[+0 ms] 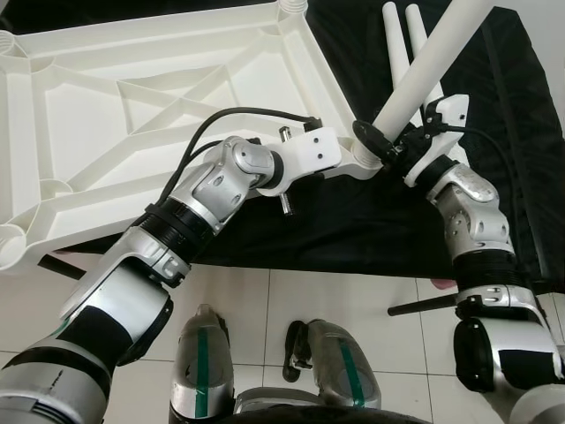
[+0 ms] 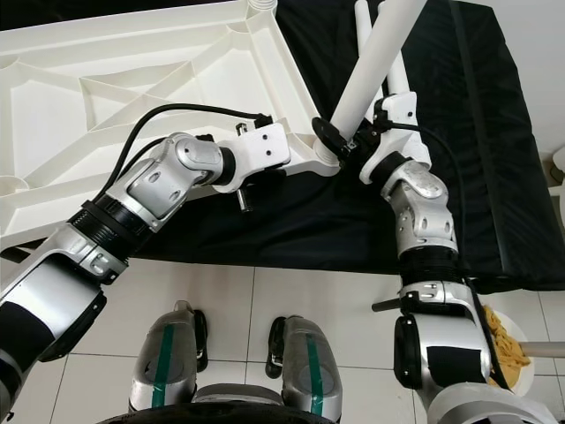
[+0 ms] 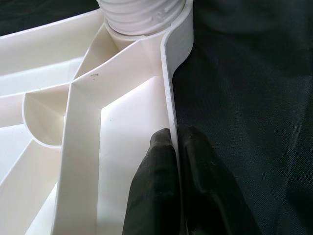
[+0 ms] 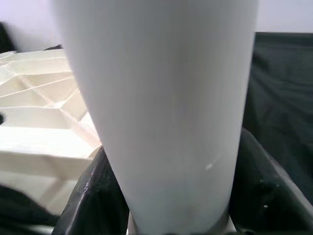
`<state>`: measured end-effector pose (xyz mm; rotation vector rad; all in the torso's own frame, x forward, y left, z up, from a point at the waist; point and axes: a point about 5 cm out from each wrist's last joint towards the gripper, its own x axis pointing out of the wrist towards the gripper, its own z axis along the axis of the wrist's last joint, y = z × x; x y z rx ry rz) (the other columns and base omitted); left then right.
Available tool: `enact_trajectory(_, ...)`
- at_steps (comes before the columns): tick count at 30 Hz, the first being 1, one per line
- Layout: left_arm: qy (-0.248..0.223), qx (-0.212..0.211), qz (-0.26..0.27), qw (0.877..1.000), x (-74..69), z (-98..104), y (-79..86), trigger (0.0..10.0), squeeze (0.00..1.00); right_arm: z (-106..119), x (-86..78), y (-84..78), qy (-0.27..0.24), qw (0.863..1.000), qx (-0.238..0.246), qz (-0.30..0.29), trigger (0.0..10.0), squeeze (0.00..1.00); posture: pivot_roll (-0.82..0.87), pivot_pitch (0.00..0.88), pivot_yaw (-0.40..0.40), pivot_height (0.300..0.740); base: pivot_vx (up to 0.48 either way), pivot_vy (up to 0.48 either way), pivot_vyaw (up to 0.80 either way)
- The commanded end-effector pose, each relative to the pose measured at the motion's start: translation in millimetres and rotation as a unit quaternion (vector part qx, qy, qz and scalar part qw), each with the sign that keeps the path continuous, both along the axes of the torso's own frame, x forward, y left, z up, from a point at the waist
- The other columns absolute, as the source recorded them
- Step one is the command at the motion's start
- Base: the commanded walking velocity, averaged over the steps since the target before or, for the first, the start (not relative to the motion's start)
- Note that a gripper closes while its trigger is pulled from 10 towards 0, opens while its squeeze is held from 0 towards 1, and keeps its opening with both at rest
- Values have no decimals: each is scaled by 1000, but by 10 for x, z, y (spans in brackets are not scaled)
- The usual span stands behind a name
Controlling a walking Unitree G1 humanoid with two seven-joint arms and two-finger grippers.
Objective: Building children table
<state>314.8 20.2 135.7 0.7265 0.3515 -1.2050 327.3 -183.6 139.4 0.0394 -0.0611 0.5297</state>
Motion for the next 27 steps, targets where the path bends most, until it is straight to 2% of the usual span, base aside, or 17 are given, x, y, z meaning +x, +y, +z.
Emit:
enact_trajectory(1,78,55,-47,994,-170,-288,24,10000,0,3,28,-127,11,998,15,-57,10000,0,48,35,-46,740,0,0,0)
enact_trajectory(5,79,54,-47,994,-177,-289,28,10000,0,40,8,-67,-3,993,24,-114,10000,0,46,44,-43,740,0,0,0)
enact_trajectory(13,80,55,-47,994,-174,-289,32,10000,0,81,-7,11,-12,989,33,-142,10000,0,45,44,-43,740,0,0,0)
enact_trajectory(15,79,54,-46,994,-170,-288,31,10000,0,82,-30,128,-13,981,45,-186,10000,0,44,42,-49,740,0,0,0)
enact_trajectory(18,79,54,-45,994,-168,-286,28,10000,0,66,-45,180,-8,975,52,-216,10000,0,44,42,-50,740,0,0,0)
enact_trajectory(19,79,53,-45,994,-167,-285,26,10000,0,53,-65,217,-4,967,54,-248,10000,0,44,41,-49,740,0,0,0)
enact_trajectory(21,79,53,-45,994,-167,-285,26,10000,0,53,-65,217,-4,967,54,-248,10000,0,44,41,-49,740,0,0,0)
enact_trajectory(22,79,53,-44,995,-166,-284,26,10000,0,48,-80,237,-2,962,53,-268,10000,0,43,40,-49,740,0,0,0)
enact_trajectory(23,79,53,-44,994,-167,-284,23,10000,0,34,-107,243,0,951,43,-306,10000,0,43,40,-49,740,0,0,0)
enact_trajectory(24,79,53,-44,994,-167,-284,23,10000,0,34,-107,243,0,951,43,-306,10000,0,43,40,-49,740,0,0,0)
enact_trajectory(26,79,53,-47,994,-168,-286,18,10000,0,-4,-158,235,10,928,31,-371,10000,0,44,38,-47,740,0,0,0)
enact_trajectory(27,79,53,-46,994,-166,-286,17,10000,0,-16,-169,241,14,924,29,-381,10000,0,45,37,-47,740,0,0,0)
